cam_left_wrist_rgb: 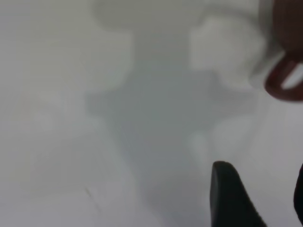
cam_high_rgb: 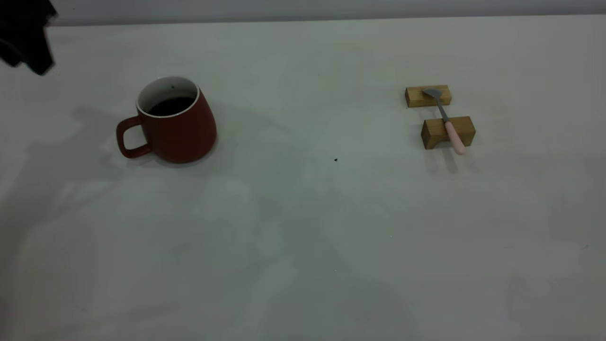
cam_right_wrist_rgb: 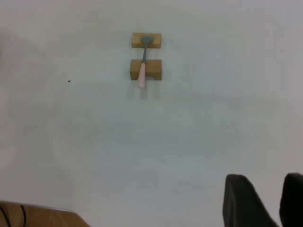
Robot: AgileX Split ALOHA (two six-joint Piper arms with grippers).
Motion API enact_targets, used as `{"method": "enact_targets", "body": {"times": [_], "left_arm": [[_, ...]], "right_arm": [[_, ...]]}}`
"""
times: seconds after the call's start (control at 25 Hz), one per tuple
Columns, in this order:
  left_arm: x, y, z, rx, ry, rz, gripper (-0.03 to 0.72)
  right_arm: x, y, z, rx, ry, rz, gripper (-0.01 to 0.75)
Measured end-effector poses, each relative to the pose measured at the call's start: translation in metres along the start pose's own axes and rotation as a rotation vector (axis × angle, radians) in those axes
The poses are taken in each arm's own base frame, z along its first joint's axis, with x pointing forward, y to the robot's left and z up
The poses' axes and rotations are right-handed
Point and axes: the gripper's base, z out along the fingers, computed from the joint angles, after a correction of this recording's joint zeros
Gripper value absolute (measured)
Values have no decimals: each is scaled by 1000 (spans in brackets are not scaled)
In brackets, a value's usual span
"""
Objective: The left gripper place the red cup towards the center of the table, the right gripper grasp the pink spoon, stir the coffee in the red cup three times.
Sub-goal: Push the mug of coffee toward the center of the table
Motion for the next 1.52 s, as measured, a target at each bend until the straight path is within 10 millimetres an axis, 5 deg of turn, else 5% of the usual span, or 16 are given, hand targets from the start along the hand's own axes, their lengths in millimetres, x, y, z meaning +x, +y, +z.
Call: {"method": "enact_targets", "body": {"times": [0.2, 0.6, 0.96, 1.52], "left_arm": [[-24, 8, 41, 43, 5, 338, 407], [-29, -9, 107, 214, -108, 799, 407], [-43, -32, 112, 259, -237, 880, 407], [-78, -120, 108, 265, -358, 909, 407]], "right_arm": [[0, 0, 0, 0, 0, 0, 240], [0, 0, 0, 0, 0, 0, 240], [0, 0, 0, 0, 0, 0, 240], [0, 0, 0, 0, 0, 0, 240]]}}
